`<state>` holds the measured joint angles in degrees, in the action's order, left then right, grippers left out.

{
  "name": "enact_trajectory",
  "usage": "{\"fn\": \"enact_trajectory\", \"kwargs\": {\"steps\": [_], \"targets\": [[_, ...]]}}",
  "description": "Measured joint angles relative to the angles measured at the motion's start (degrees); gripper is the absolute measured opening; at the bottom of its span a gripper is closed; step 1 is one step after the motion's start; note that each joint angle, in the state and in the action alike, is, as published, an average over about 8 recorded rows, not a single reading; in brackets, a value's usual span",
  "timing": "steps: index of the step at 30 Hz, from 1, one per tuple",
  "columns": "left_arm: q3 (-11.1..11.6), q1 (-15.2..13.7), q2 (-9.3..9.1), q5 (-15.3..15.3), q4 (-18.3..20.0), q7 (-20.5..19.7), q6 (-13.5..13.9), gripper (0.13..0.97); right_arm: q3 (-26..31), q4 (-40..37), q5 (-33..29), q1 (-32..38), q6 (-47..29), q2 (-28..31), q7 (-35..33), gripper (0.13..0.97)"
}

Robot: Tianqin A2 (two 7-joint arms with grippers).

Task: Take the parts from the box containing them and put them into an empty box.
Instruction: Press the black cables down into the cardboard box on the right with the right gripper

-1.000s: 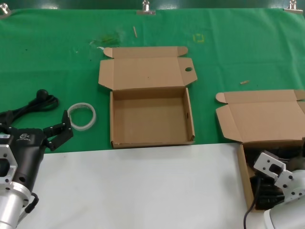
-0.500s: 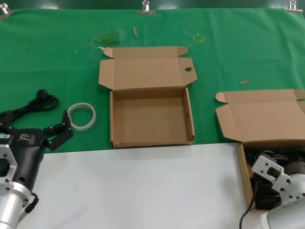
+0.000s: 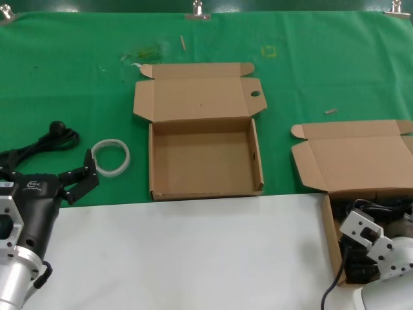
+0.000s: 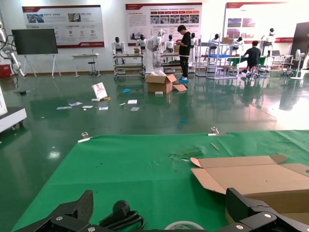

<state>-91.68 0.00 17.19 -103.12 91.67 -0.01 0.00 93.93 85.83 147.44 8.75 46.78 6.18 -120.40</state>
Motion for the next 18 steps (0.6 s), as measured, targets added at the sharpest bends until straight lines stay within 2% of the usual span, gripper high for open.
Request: {"fn": "enact_trajectory", "kwargs": {"steps": [8, 18], "targets": [[0.0, 0.0, 0.0, 0.0, 0.0, 0.0, 0.0, 0.966, -0.9, 1.2, 0.6, -1.1, 0.2, -0.3, -0.2, 0.172], [0.0, 0.0, 0.0, 0.0, 0.0, 0.0, 0.0, 0.966, -1.3, 6.8, 1.2, -3.2, 3.1, -0.8, -0.6, 0.165]]}}
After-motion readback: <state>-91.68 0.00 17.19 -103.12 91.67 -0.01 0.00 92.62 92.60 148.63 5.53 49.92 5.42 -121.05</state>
